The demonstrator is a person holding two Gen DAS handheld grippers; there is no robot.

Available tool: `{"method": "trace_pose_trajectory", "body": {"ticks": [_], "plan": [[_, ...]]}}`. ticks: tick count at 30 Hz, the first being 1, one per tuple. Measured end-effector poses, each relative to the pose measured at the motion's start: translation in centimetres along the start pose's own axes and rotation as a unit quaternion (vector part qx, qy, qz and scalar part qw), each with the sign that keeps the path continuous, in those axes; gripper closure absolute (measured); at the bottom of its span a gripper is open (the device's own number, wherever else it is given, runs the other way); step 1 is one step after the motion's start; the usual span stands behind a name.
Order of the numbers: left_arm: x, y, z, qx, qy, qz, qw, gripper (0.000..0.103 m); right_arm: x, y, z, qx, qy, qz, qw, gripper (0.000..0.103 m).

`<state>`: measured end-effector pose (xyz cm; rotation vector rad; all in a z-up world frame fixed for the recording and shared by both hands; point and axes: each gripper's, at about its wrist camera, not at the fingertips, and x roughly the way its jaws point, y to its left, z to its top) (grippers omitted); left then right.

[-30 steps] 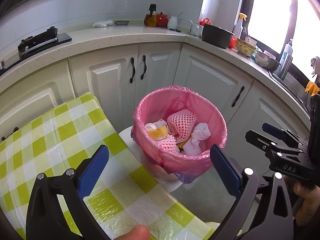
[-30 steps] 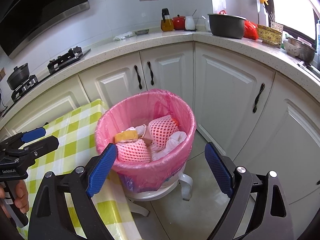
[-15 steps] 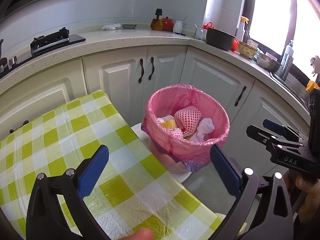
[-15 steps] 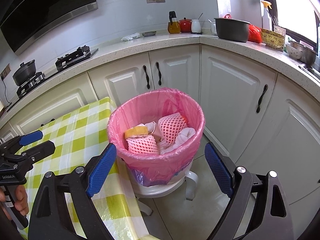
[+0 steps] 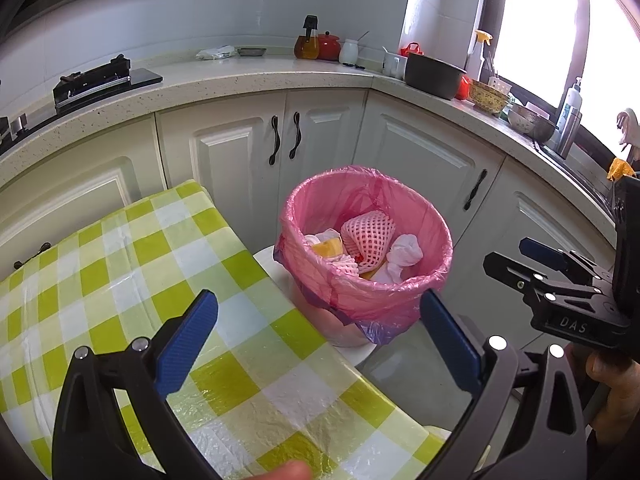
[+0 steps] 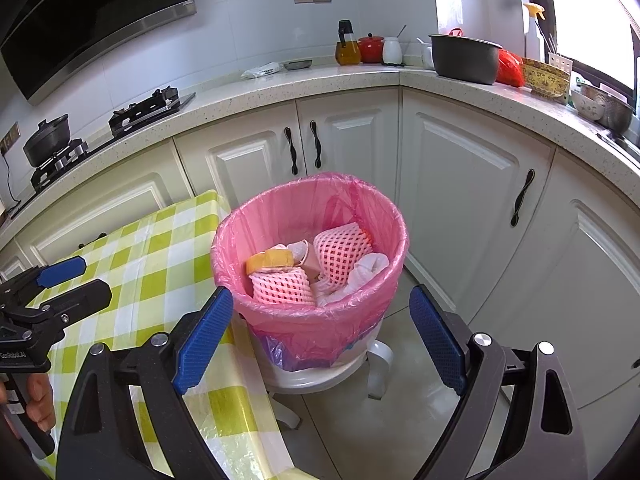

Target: Collect trash

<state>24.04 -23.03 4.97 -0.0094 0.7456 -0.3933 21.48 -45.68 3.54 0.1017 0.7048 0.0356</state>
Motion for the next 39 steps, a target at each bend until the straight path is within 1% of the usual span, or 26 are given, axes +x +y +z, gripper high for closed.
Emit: {"method": "trace_pose_trajectory", "body": {"ticks": [39], "plan": [[0.34,-0.14,-0.06,-0.002,0.002,-0.006,1.0,0.005,0.41,0.15,-0.15,-0.008,0.003,0.003,1.0,0.018]]}}
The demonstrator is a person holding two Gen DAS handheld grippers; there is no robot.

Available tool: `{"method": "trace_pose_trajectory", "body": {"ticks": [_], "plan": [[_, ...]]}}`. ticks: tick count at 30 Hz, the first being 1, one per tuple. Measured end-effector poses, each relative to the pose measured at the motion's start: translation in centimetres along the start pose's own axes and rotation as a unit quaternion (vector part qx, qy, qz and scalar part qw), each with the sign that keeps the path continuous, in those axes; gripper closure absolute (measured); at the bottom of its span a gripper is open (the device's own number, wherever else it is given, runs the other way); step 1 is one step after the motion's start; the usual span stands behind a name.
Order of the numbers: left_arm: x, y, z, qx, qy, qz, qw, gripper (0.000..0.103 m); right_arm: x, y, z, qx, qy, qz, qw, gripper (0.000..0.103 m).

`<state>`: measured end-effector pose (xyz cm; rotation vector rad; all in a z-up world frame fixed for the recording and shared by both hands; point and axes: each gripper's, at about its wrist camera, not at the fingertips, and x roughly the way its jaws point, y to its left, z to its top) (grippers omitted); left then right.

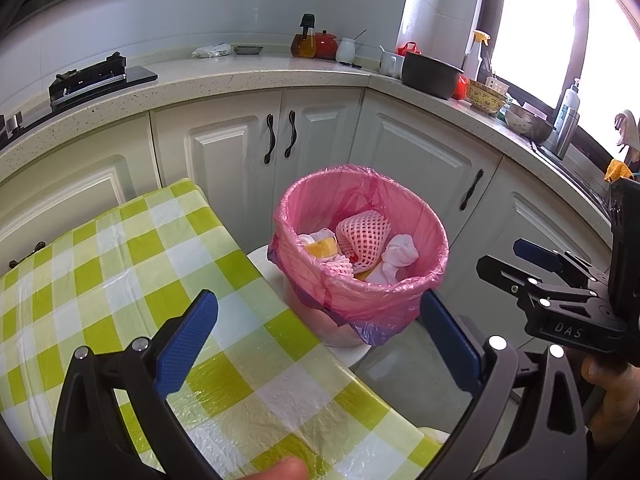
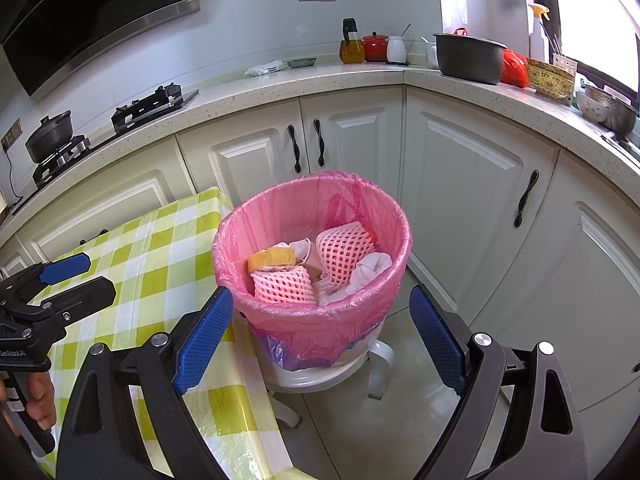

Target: Collect trash

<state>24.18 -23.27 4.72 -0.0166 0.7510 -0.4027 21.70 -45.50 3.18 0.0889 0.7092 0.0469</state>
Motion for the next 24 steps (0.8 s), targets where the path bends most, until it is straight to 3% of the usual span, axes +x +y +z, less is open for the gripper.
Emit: {"method": "trace_pose_trajectory", "body": {"ticks": [24], "plan": [[0.01,-0.18,0.05,0.001,-0.001,-0.001,1.0,0.005,0.05,0.07,0.04,0.0,0.001,0.0,1.0,0.018]]}}
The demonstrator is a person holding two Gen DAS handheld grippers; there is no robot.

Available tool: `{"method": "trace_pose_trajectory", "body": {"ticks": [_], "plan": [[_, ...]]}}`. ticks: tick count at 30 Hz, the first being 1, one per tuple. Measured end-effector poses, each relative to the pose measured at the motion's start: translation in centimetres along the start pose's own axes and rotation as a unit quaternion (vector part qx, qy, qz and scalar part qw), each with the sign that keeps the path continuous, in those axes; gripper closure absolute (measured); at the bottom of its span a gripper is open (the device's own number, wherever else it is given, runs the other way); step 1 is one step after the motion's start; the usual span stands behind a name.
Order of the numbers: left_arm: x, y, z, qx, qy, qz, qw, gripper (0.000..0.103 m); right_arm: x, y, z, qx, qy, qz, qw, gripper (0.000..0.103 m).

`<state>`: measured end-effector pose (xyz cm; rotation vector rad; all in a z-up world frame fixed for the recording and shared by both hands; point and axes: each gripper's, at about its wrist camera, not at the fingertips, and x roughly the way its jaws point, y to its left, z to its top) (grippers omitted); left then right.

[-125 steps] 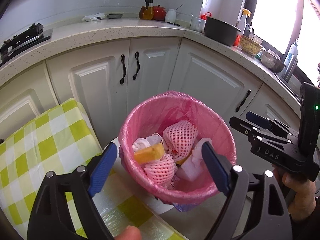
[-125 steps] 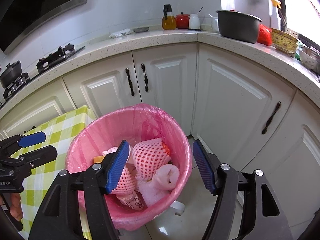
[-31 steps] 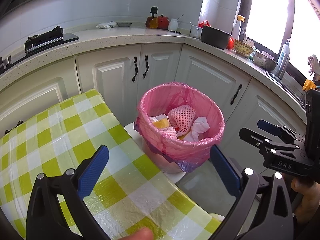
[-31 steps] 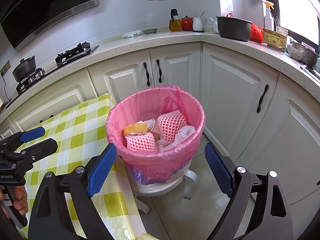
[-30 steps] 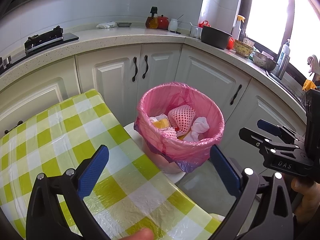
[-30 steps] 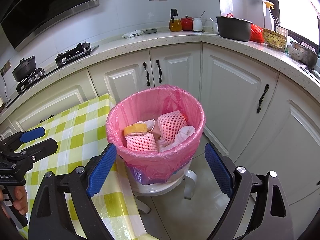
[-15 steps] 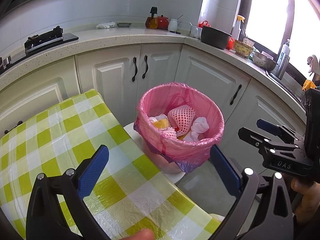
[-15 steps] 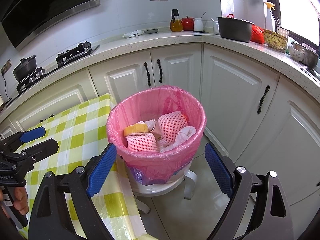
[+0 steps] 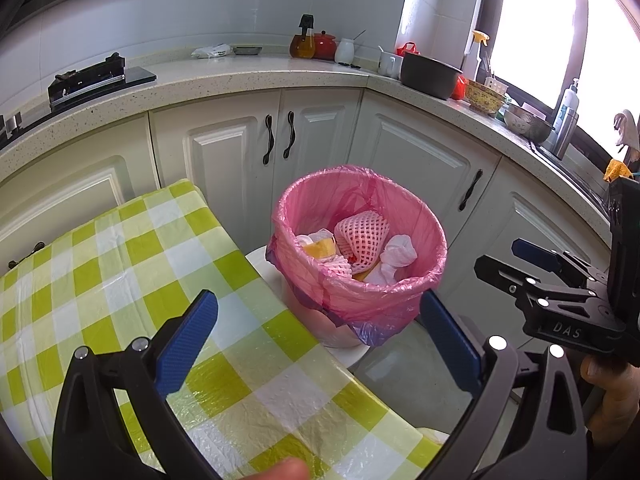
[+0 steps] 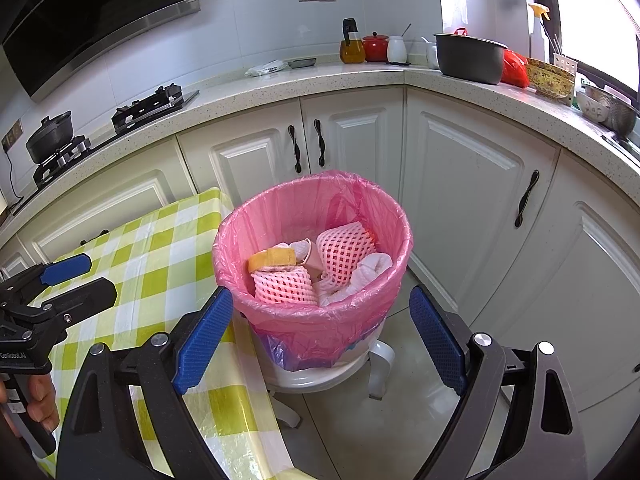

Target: Collect trash

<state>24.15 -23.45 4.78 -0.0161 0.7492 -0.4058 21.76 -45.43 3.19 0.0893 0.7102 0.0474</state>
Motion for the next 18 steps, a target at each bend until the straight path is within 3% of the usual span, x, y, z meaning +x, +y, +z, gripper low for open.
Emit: {"method": "trace_pose_trajectory", "body": {"ticks": [18], "plan": [[-0.11,-0.32,0.18,0.002,0.0,0.0,1.0,0.005,0.16,0.05,-0.03,-0.001,0.001,0.002,1.0,0.018]]}}
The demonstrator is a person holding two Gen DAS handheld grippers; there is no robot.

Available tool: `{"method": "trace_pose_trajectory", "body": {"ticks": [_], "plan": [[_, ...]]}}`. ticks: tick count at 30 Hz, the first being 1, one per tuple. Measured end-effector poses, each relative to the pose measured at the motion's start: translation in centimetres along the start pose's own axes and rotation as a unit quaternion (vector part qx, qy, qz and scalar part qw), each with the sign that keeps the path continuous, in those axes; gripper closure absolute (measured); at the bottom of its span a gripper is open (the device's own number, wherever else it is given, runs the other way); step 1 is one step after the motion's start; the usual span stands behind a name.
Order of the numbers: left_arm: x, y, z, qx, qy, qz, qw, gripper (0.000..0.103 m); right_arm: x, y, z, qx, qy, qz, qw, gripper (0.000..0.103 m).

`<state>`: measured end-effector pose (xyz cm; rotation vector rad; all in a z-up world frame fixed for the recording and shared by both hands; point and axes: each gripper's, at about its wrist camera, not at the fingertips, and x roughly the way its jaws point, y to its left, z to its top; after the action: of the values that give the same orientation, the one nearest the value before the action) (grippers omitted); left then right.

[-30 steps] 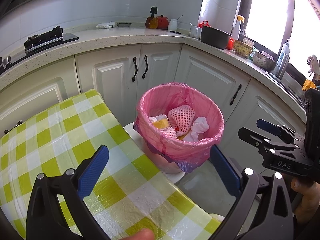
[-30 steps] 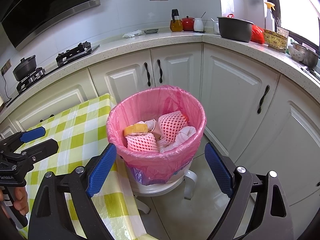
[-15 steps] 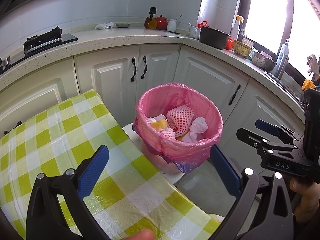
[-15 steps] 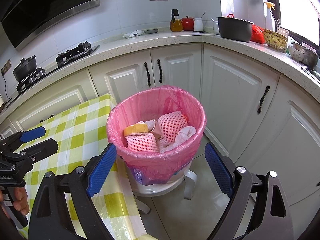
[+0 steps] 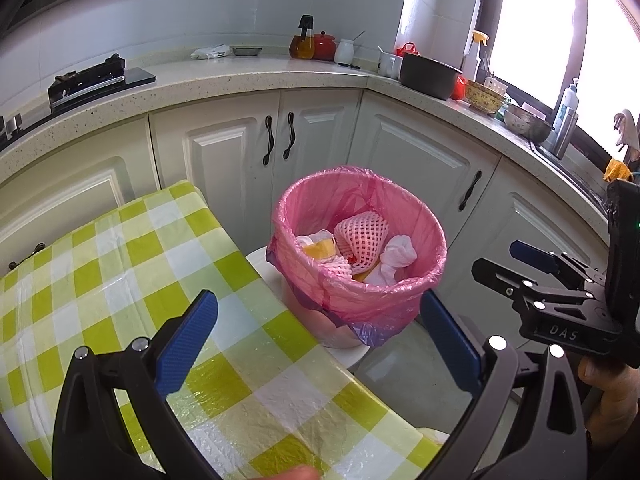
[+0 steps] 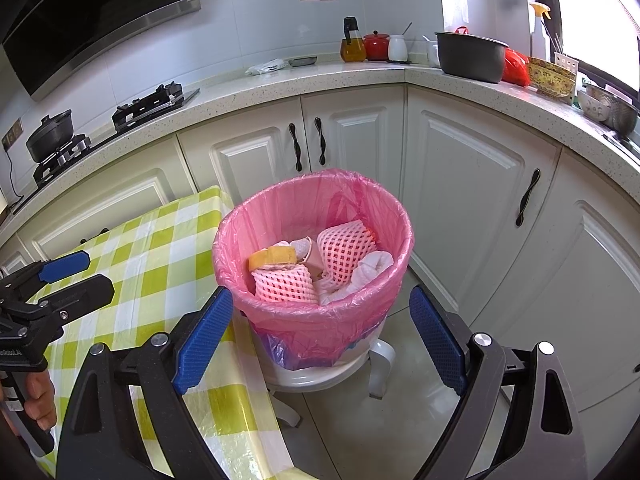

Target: Collect trash

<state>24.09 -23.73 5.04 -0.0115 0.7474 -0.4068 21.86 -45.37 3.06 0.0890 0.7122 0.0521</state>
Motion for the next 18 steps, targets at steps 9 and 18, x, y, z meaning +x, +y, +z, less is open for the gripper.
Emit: {"method": "trace_pose_trajectory", "body": {"ticks": [9,18], "plan": [[-0.25,0.12,-0.06,-0.003,-0.007,-0.005,1.0,0.005,0.03,-0.03,-0.06,0.0,0.001,0.0,1.0,0.018],[-0.01,0.16,-0.09,-0.004,0.001,-0.009,1.0,0.005,0.17,-0.15,-0.11,-0.002,0.002,0.001,1.0,0.018]]}}
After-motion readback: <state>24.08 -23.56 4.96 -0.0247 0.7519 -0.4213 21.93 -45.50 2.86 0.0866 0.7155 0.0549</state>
